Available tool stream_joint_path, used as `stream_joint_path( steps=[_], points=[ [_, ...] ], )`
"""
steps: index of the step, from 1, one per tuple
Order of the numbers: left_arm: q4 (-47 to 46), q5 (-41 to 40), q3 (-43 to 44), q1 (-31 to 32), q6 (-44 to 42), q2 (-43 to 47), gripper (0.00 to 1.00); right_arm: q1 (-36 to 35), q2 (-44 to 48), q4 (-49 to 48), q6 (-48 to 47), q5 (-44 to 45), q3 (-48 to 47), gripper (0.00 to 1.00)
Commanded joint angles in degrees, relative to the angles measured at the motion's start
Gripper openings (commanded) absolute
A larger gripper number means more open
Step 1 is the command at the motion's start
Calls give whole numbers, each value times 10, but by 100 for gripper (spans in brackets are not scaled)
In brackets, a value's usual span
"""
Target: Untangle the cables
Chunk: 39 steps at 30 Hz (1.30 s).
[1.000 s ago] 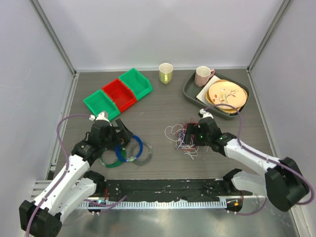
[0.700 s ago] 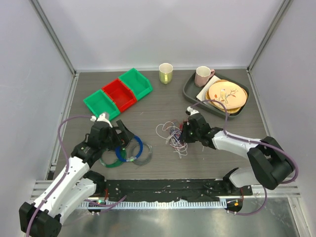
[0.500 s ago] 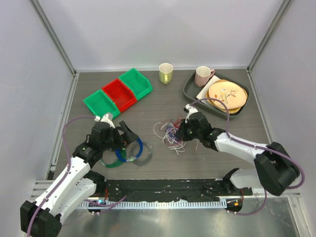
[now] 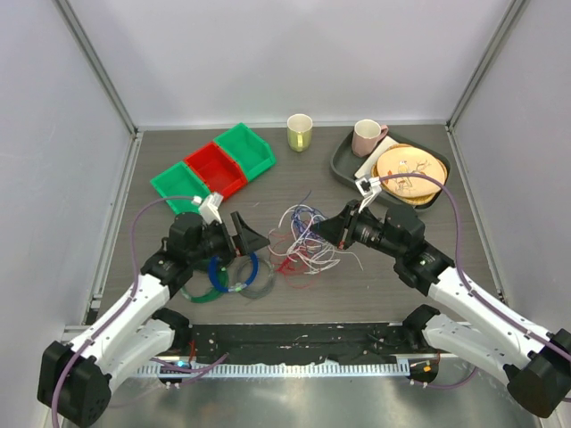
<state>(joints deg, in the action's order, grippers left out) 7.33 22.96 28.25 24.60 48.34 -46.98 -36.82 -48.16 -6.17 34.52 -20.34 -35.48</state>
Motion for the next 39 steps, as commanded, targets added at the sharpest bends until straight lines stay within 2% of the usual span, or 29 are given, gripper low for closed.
stream_joint_path(
  steps=[1, 5, 13, 18, 19, 21, 23, 24, 25, 26, 28, 31, 32, 34, 35, 38, 39],
  points=[
    [-117, 61, -7, 23, -11, -35, 100, -4, 3, -10, 30, -8, -23, 1],
    [-119, 21, 2, 39, -6, -77, 100, -4, -3, -1, 28, -5, -38, 1],
    [-142, 17, 23, 59, -18, -117, 100, -4, 2, -1, 34, -7, -43, 1],
    [-147, -35, 44, 75, -32, -150, 100, -4, 4, -9, 48, -19, -42, 1],
    [-146, -40, 51, 75, -32, -158, 97, -4, 7, -9, 48, -19, -43, 1],
    [-160, -53, 52, 77, -30, -180, 90, -4, 10, -7, 50, -12, -45, 1],
    [-176, -65, 55, 83, -23, -195, 78, -4, 16, -7, 54, -11, -45, 1],
    [-177, -70, 58, 84, -15, -213, 57, -4, 19, -7, 52, -11, -44, 1],
    [-179, -68, 62, 84, -12, -220, 47, -3, 22, -2, 49, -2, -45, 1],
    [-191, -65, 62, 84, -4, -229, 26, -4, 27, 8, 45, 4, -44, 1],
    [-200, -56, 66, 84, 0, -232, 0, -3, 32, 17, 37, 24, -42, 1],
    [-153, -98, 76, 84, -10, -204, 0, -4, 43, 74, 29, 86, -37, 1],
    [-121, -148, 76, 84, -11, -176, 0, -4, 45, 131, 27, 180, -37, 1],
    [-82, -204, 78, 84, -14, -144, 0, -4, 50, 193, 39, 297, -37, 4],
    [-43, -251, 80, 84, -14, -124, 0, -4, 51, 252, 44, 397, -35, 5],
    [24, -311, 96, 84, -18, -56, 0, -3, 54, 344, 90, 549, -22, 15],
    [38, -344, 102, 85, -18, -28, 0, -3, 57, 355, 97, 564, -10, 18]
  ],
)
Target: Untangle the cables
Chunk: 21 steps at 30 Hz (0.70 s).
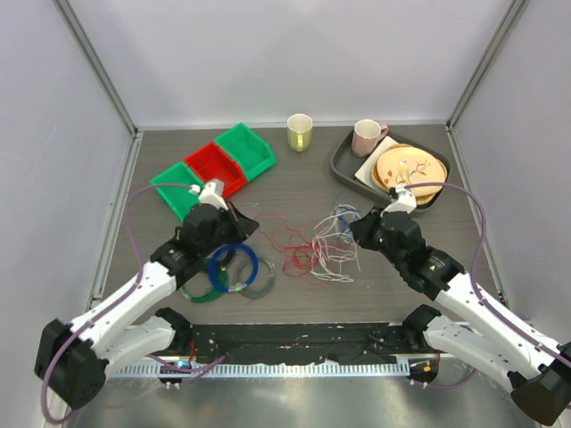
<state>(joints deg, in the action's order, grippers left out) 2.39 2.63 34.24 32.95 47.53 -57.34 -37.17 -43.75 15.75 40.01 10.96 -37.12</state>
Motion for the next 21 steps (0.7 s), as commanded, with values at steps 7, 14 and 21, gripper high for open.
stream_joint_path(
  steps=[7, 14, 21],
  points=[
    [134, -166, 105, 1, -27, 126, 0, 1, 46, 168, 24, 267, 14, 73],
    [106, -42, 163, 1, -52, 93, 0, 1, 141, -29, -155, 0, 57, 82],
    [92, 66, 223, 2, -53, 49, 0, -4, 22, -241, -252, -250, 72, 83]
  ],
)
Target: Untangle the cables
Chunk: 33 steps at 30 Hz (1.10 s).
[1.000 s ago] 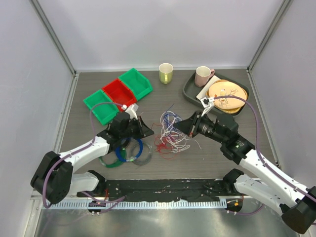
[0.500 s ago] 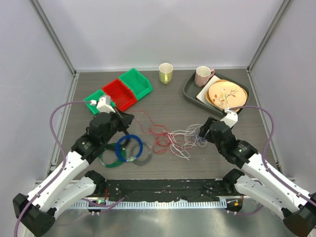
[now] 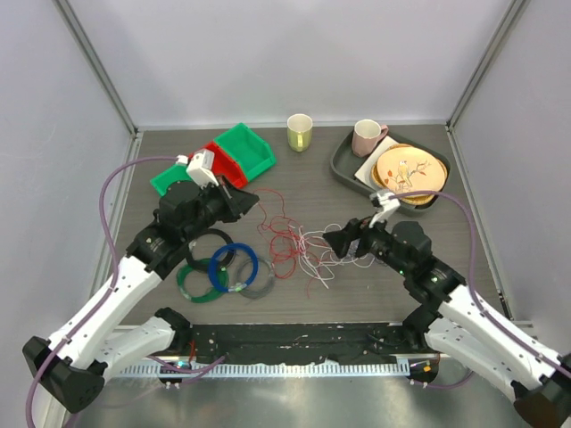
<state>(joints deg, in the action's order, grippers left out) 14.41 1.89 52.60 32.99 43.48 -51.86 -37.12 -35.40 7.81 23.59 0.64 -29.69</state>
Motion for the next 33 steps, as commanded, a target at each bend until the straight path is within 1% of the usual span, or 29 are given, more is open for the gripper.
stream_joint_path(
  steps=[1, 3, 4, 6, 8, 10, 13, 14, 17, 19, 20, 21, 22, 23, 24, 25, 26, 27, 29, 30, 31, 33],
  points=[
    [-28, 74, 42, 1, -12, -5, 0, -6, -98, -195, -94, -146, -5, 83],
    [-27, 77, 46, 1, -12, -4, 0, -6, -140, -221, -111, -162, -19, 83],
    [-27, 75, 48, 1, -13, -2, 0, -7, -178, -225, -116, -166, -25, 83],
    [-23, 66, 56, 1, -16, 5, 0, -7, -220, -213, -108, -156, -45, 83],
    [-9, 52, 65, 1, -27, 9, 0, -9, -271, -198, -101, -168, -51, 82],
    [3, 34, 78, 1, -33, 12, 0, -14, -302, -230, -93, -181, -43, 82],
    [8, 36, 96, 1, -38, 4, 0, -20, -362, -255, -97, -192, -41, 82],
    [10, 37, 101, 1, -40, 2, 0, -20, -390, -255, -101, -191, -48, 81],
    [21, 31, 118, 1, -49, -4, 0, -21, -422, -276, -103, -162, -55, 72],
    [36, 23, 132, 1, -53, -4, 0, -21, -444, -277, -107, -145, -56, 51],
    [43, 9, 137, 1, -56, -3, 0, -21, -448, -271, -105, -125, -57, 37],
    [63, -3, 149, 1, -61, -2, 0, -21, -447, -262, -99, -101, -56, 9],
    [76, -14, 156, 1, -66, 1, 0, -20, -442, -246, -80, -77, -52, 1],
    [88, -72, 162, 1, -67, 3, 0, -20, -437, -234, -68, -10, -46, 1],
    [117, -100, 179, 1, -73, 4, 0, -17, -429, -216, -56, 31, -44, 1],
    [134, -142, 188, 1, -74, 4, 0, -9, -416, -171, -37, 64, -44, 1],
    [153, -183, 198, 1, -71, 2, 0, -6, -407, -148, -13, 113, -43, 1],
    [192, -274, 221, 1, -67, -4, 0, -3, -398, -125, 4, 145, -41, 1],
    [218, -346, 237, 1, -66, -11, 0, 6, -369, -60, 46, 194, -32, 1],
    [234, -400, 246, 1, -67, -19, 0, 12, -362, -42, 60, 236, -27, 1],
    [243, -417, 254, 1, -67, -25, 0, 19, -341, -14, 70, 247, -23, 1],
    [264, -450, 273, -6, -73, -36, 0, 63, -322, 13, 98, 249, -8, 1]
  ],
)
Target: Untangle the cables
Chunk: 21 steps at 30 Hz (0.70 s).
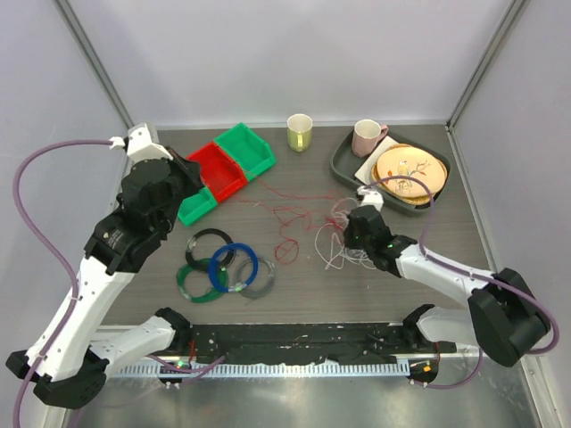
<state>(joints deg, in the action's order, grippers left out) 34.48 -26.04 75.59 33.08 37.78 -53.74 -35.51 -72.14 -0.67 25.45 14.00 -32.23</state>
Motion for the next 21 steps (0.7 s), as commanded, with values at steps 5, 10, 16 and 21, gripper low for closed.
stream_joint_path(
  steps=[5, 10, 16, 21],
  points=[
    [75, -183, 78, -35, -19, -40, 0, 150, 116, 126, 103, 78, 62, 1],
    [90, -197, 129, -43, -40, -63, 0, 162, 148, 126, 96, 79, 67, 1],
    [106, -223, 264, -68, -90, -88, 0, 173, 140, 121, 88, 54, 71, 1],
    [93, -251, 342, -68, -161, -118, 0, 173, 162, 125, 94, 72, 78, 1]
  ],
)
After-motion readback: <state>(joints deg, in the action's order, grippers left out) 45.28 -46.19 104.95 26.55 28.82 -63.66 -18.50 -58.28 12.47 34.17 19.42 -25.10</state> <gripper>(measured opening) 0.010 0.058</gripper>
